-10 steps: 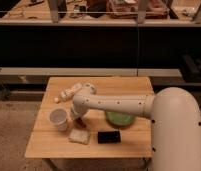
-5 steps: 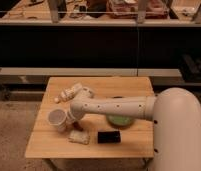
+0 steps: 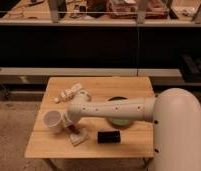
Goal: Drag the pepper across the table
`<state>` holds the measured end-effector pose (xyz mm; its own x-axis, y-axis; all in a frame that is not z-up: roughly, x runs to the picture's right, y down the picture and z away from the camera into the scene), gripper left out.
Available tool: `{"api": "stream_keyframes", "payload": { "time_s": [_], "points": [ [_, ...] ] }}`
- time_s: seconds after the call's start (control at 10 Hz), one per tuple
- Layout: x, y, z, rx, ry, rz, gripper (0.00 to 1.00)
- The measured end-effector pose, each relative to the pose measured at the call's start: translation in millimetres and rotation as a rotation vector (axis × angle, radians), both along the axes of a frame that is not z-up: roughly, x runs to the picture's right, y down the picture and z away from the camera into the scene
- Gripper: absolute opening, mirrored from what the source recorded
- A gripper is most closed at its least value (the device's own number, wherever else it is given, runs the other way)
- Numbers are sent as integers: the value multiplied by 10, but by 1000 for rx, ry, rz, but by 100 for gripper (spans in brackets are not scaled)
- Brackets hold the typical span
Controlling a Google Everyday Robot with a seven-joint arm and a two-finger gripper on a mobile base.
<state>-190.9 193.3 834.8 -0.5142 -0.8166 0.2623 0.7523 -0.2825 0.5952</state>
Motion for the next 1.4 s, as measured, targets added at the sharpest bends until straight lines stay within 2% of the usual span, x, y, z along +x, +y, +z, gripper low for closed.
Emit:
{"api": "stream_keyframes", "payload": {
  "time_s": [0.4,0.8,1.1,1.4],
  "points": [
    [-238,190,-165,-28,-57,-5,26],
    [-453,316,-407,-16,-132,-37,26],
    [-536,442,-449,-4,-152,-55,26],
    [-657,549,-473,2,-169,-49,26]
  ]
}}
